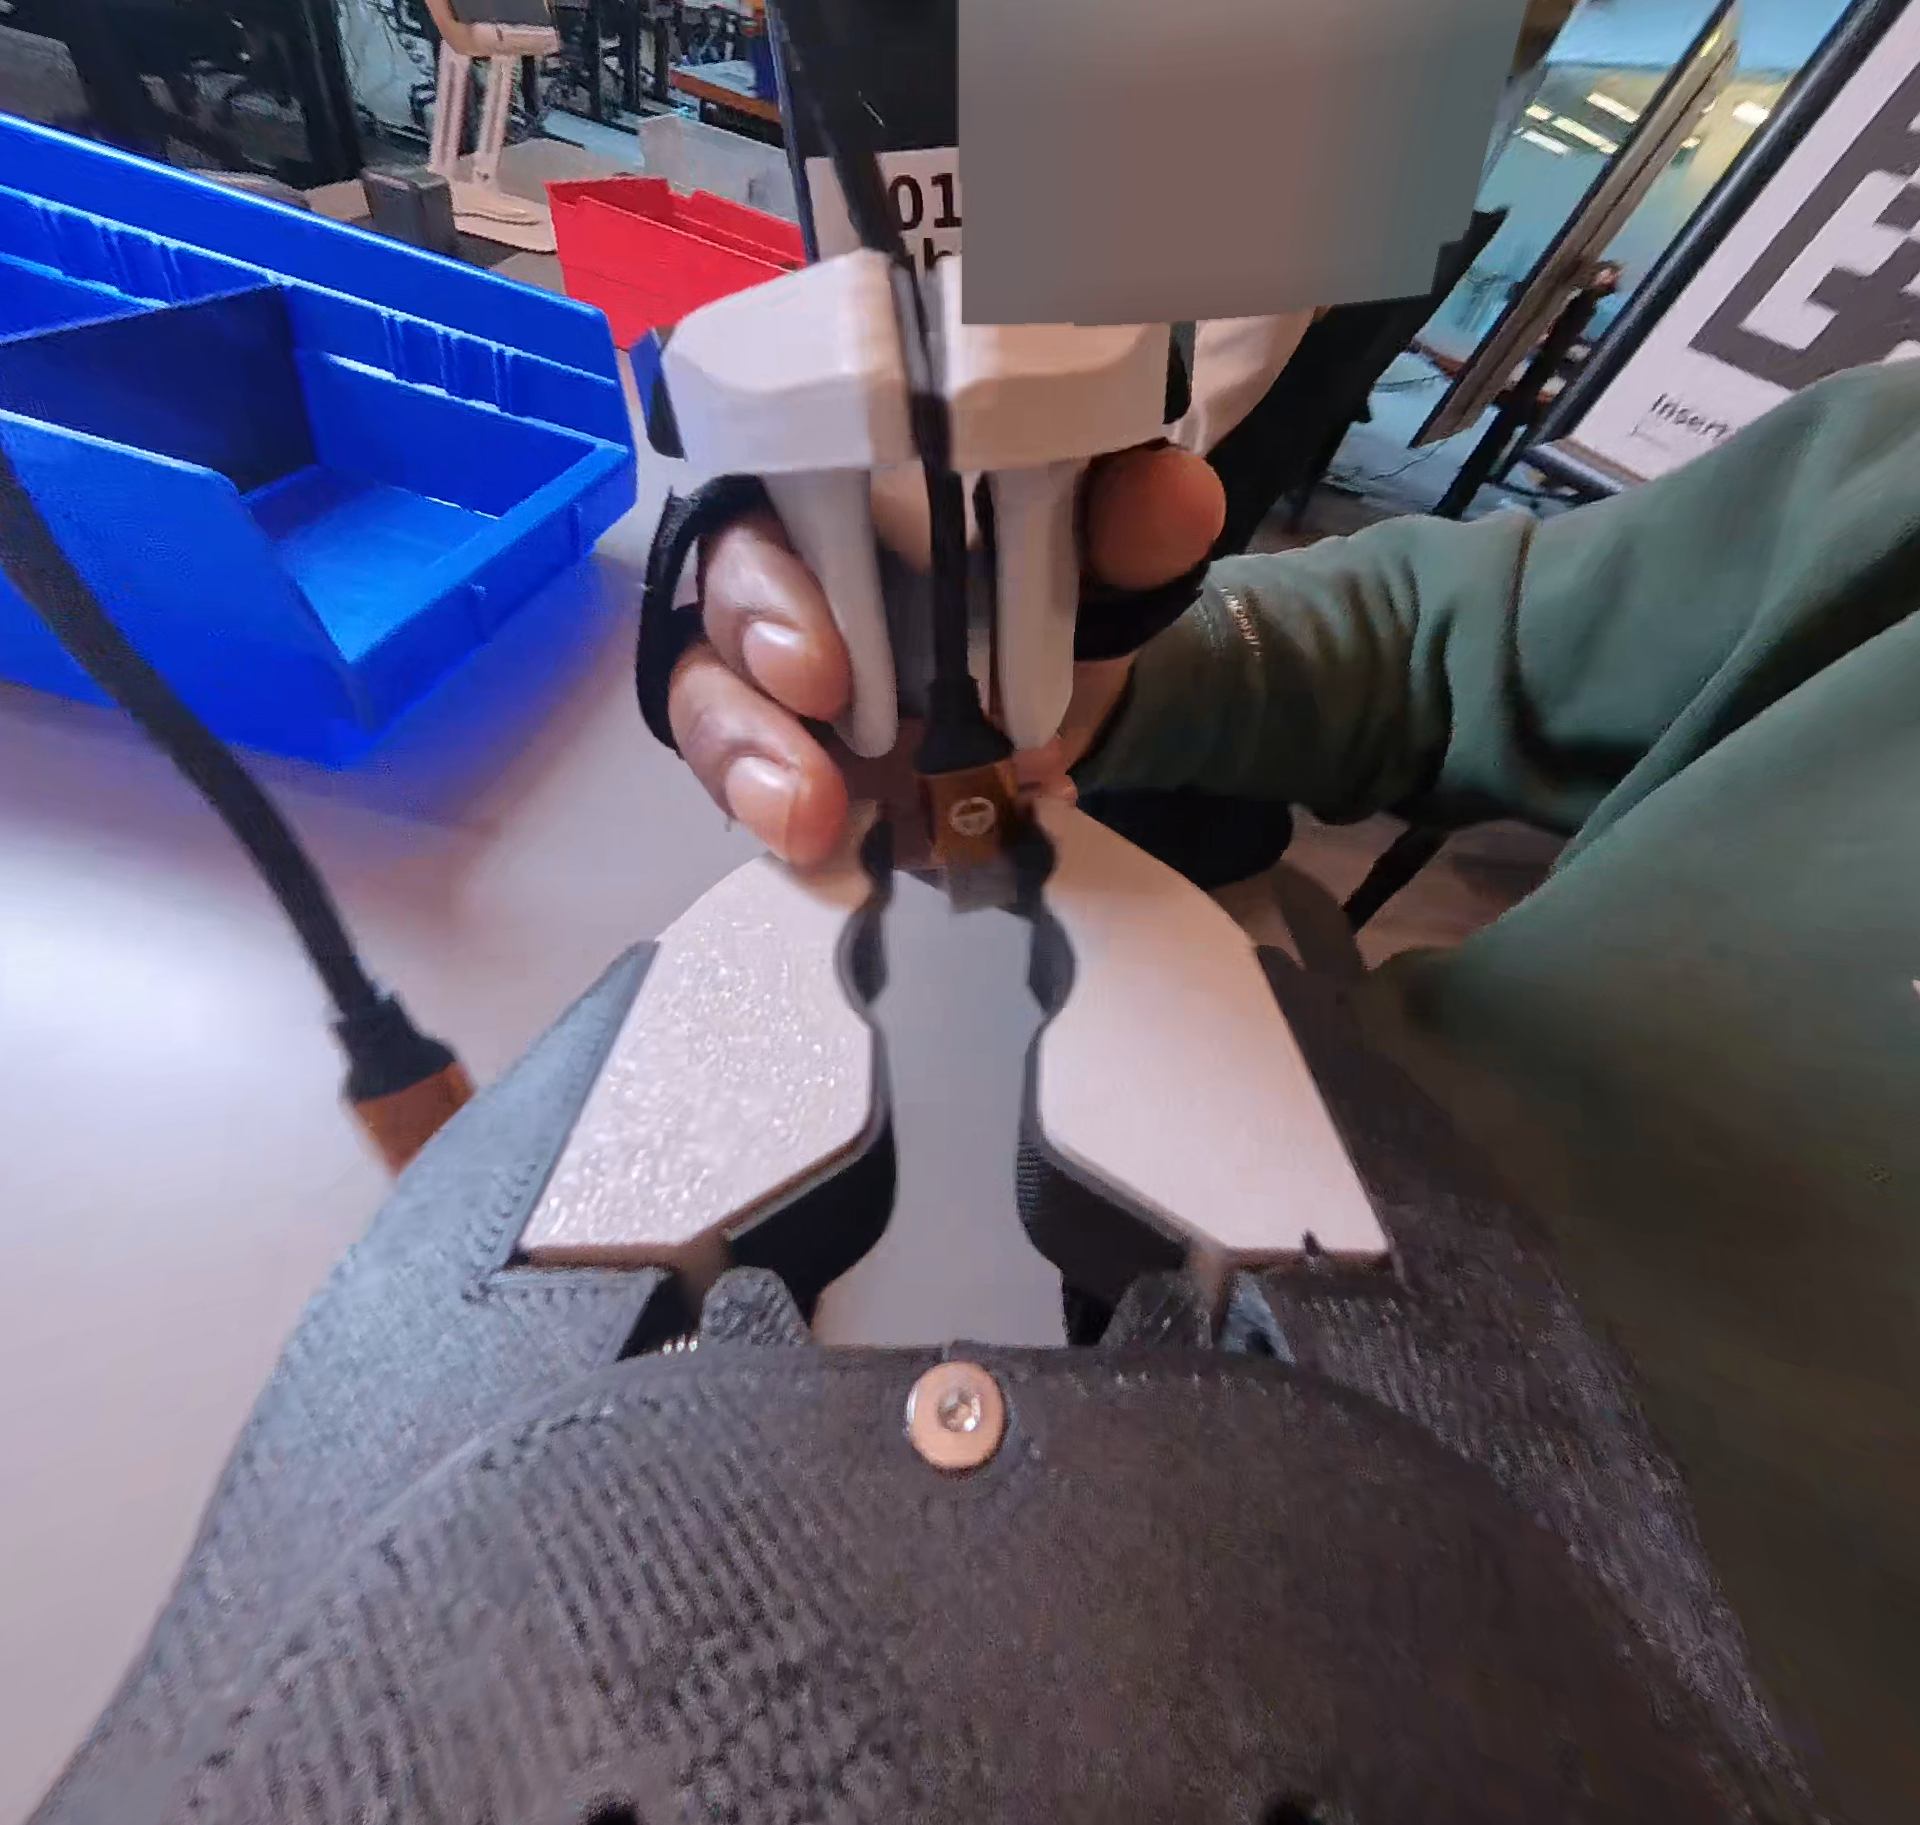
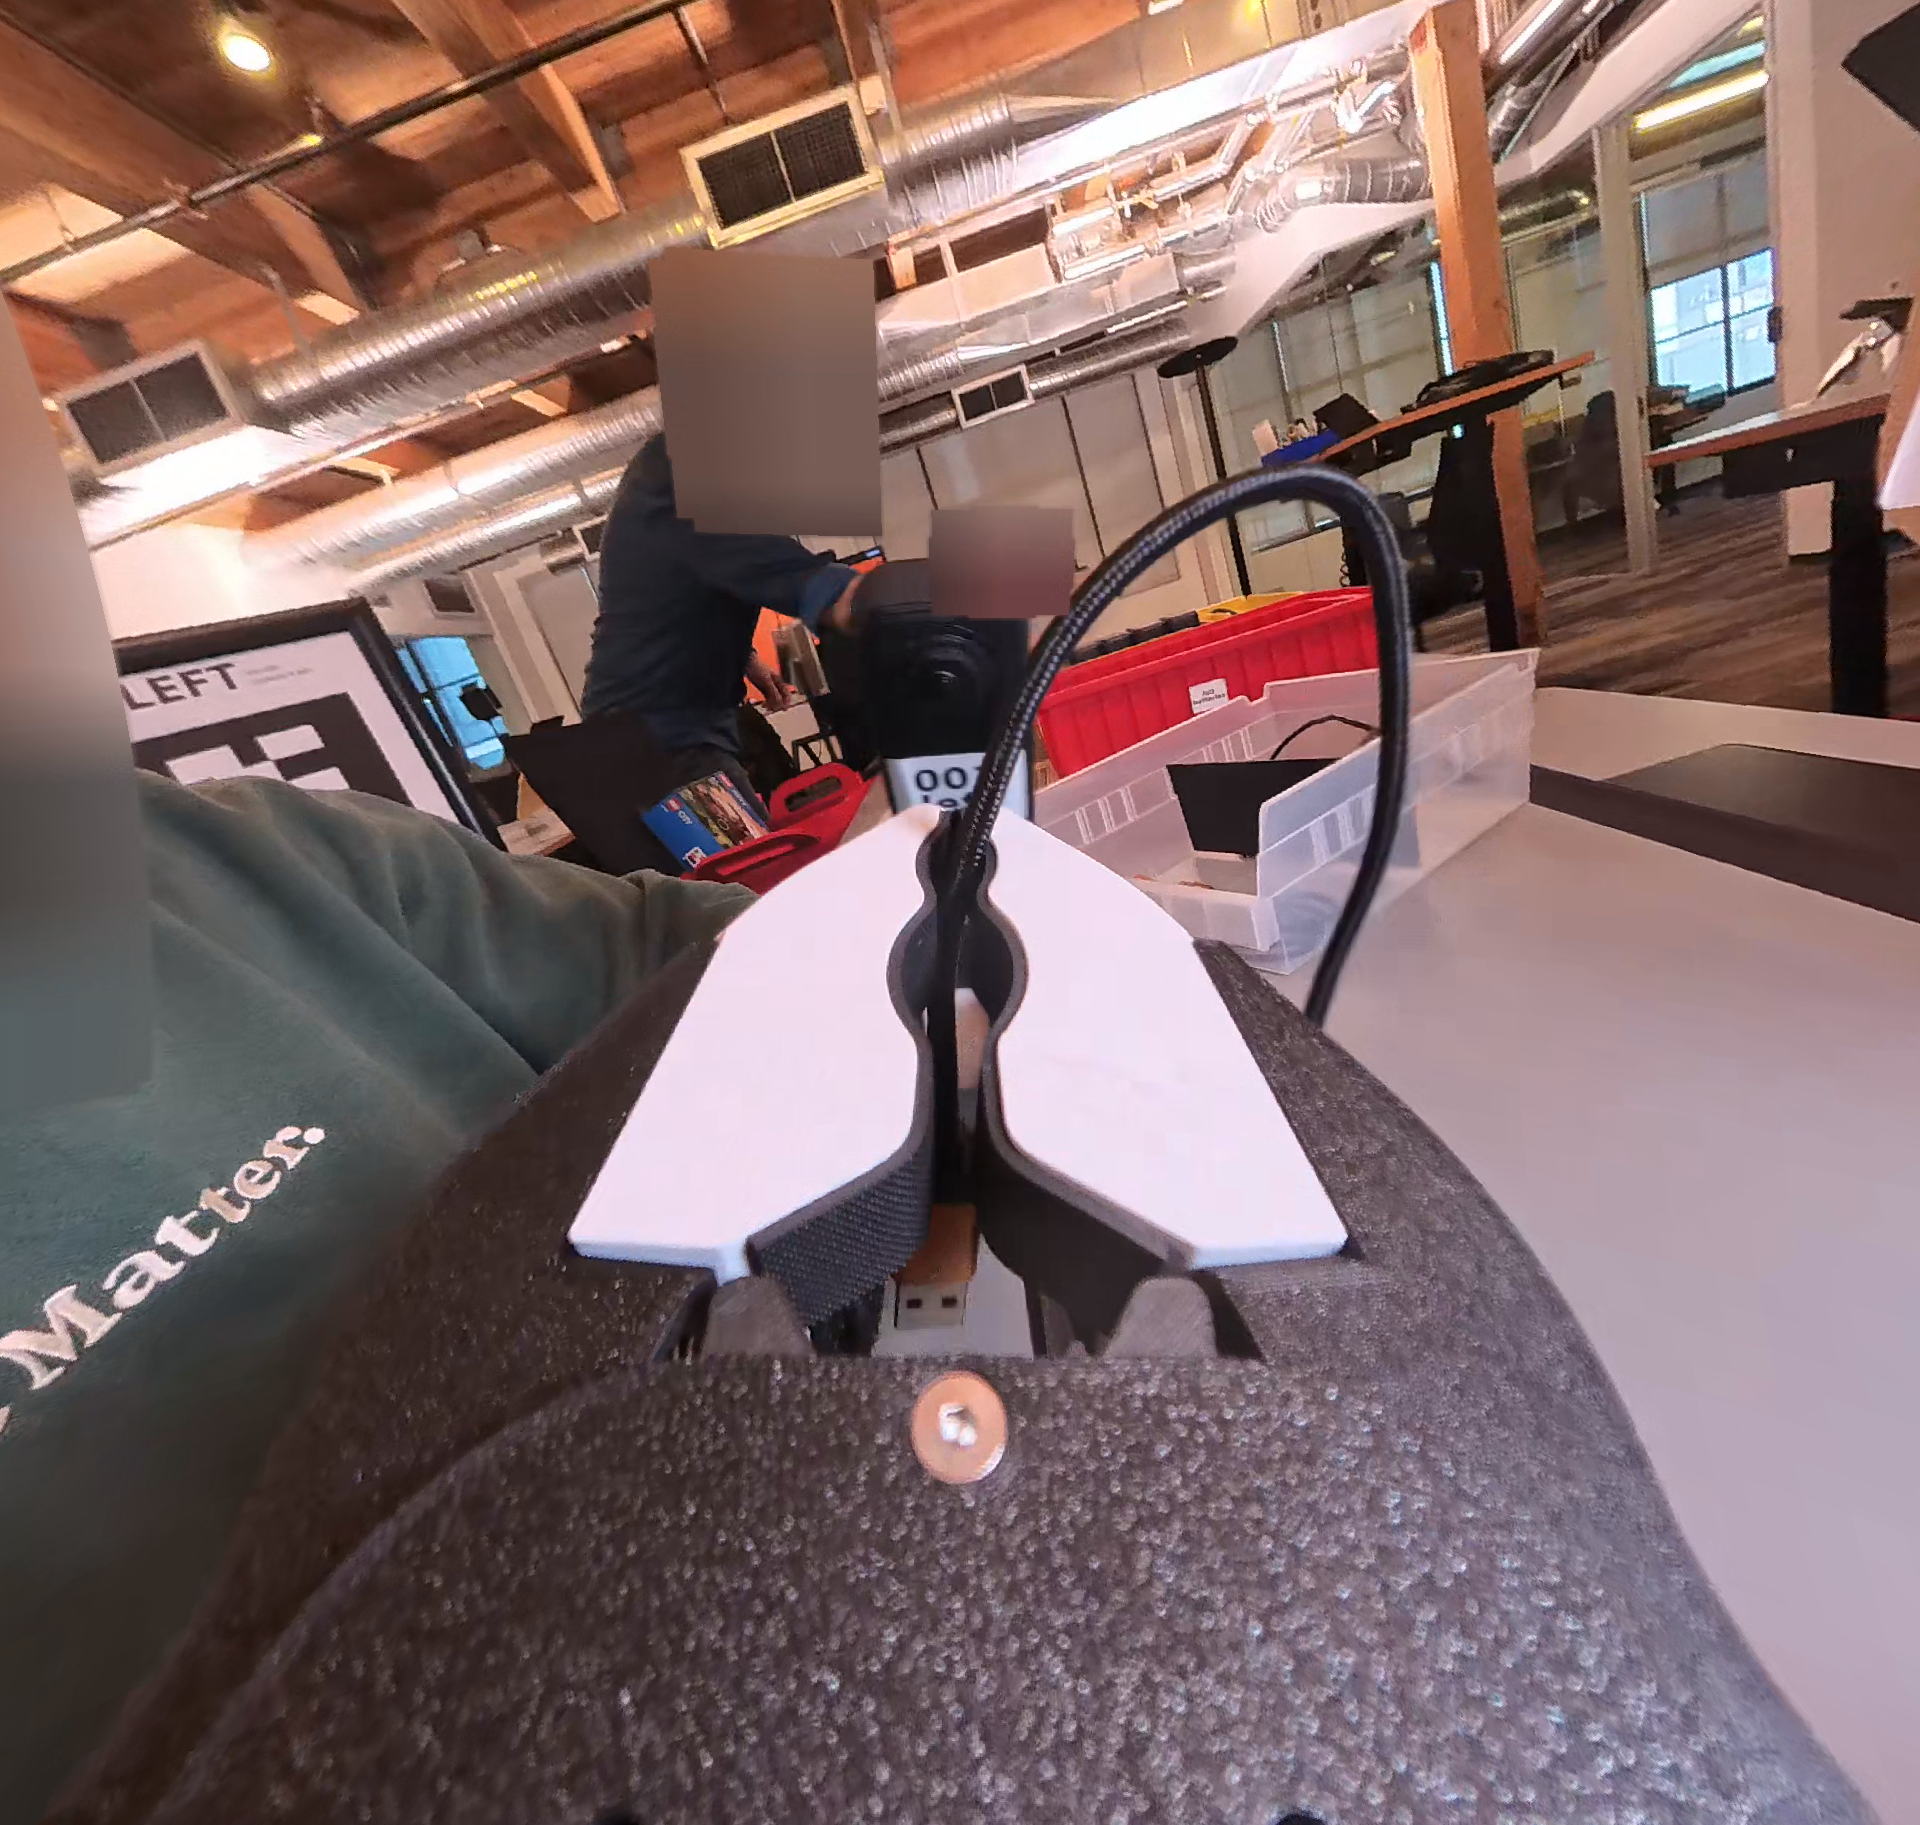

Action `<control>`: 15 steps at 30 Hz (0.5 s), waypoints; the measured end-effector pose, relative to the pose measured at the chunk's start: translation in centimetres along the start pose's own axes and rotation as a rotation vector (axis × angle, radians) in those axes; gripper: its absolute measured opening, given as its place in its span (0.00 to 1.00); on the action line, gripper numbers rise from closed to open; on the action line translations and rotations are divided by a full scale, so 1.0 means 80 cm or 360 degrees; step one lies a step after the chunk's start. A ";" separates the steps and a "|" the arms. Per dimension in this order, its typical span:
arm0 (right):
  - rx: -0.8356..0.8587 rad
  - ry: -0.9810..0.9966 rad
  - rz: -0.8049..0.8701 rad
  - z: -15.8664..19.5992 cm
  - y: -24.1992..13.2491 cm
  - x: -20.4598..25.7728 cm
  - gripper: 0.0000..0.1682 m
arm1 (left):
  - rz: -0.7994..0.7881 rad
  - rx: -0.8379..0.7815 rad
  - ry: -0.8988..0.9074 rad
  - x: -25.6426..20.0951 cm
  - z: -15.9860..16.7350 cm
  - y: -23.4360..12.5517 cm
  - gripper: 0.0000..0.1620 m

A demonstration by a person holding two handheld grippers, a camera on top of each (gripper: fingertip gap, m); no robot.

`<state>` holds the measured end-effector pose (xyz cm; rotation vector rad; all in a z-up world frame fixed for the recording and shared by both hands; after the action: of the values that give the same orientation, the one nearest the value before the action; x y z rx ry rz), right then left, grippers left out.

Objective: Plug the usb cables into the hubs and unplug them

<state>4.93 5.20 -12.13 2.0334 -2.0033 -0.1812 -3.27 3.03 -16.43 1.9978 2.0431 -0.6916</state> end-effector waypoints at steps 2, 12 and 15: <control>0.0011 -0.0034 -0.0020 0.000 0.000 0.001 0.01 | 0.0062 0.0034 -0.0001 -0.001 0.001 -0.001 0.10; 0.0244 -0.0264 0.0067 0.004 -0.024 -0.006 0.07 | -0.0177 0.0198 0.0203 0.004 -0.017 -0.043 0.09; 0.0317 -0.0310 -0.0010 0.018 -0.016 0.001 0.11 | -0.0116 0.0207 0.0188 0.001 -0.020 -0.051 0.09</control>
<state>5.78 5.00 -13.87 2.2192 -2.2111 -0.1944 -7.02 3.93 -14.31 2.0896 2.2008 -0.7556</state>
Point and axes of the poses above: each gripper's, where its closed fingertips meet, y out along the fingers, z out of its underside, x = y × z across the jaws, the point moved 7 cm from there along -y, back along the fingers, and after that the axes turned 12 degrees about -y, right-handed, at the moved point
